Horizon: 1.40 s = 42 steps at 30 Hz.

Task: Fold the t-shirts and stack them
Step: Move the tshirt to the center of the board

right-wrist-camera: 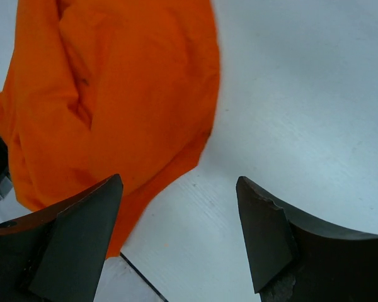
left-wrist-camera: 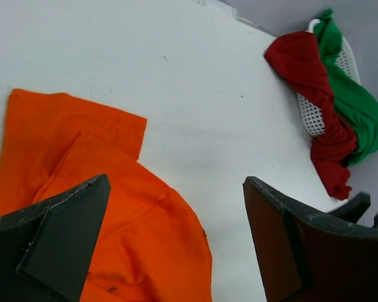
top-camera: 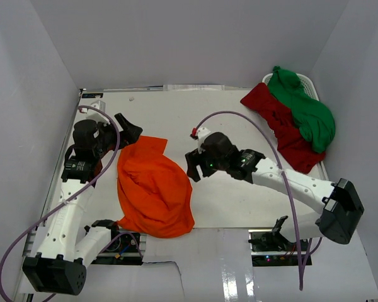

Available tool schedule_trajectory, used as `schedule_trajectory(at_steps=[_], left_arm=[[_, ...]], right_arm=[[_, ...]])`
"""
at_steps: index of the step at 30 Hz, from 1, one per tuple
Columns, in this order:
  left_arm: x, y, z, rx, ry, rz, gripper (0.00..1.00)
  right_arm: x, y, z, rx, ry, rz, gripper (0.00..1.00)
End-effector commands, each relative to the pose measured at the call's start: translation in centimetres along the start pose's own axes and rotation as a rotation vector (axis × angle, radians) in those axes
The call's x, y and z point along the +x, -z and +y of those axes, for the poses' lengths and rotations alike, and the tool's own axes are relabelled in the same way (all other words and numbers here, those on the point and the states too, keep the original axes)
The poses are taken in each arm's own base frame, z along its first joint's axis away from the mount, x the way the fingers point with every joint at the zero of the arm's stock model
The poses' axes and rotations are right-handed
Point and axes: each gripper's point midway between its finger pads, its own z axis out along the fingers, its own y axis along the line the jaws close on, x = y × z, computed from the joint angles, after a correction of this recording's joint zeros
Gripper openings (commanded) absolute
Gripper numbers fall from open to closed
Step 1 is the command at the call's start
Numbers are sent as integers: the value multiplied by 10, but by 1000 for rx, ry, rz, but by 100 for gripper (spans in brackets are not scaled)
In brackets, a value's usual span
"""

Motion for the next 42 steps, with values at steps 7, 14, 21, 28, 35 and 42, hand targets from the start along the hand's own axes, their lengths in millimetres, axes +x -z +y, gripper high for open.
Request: schedule_trajectory(at_steps=[7,14,21,28,35,42], left_arm=[[-7,-9,44,-243,80,17,97],[-3,-13,48,-252,82,38,98],[0,-15,48,-248,82,54,98],[3,-18,49,-250,82,70,98],[4,-17,50,-255,79,71,98],[4,-18,50,-253,80,74,98]], right_arm=[[55,-71,31,52,48,132,79],[65,-97,19,124,26,150,68],[71,-110,20,108,11,163,57],[78,-122,26,62,-20,193,26],[45,-102,-48,199,-171,120,8],[-25,-23,-177,476,-302,-44,8]])
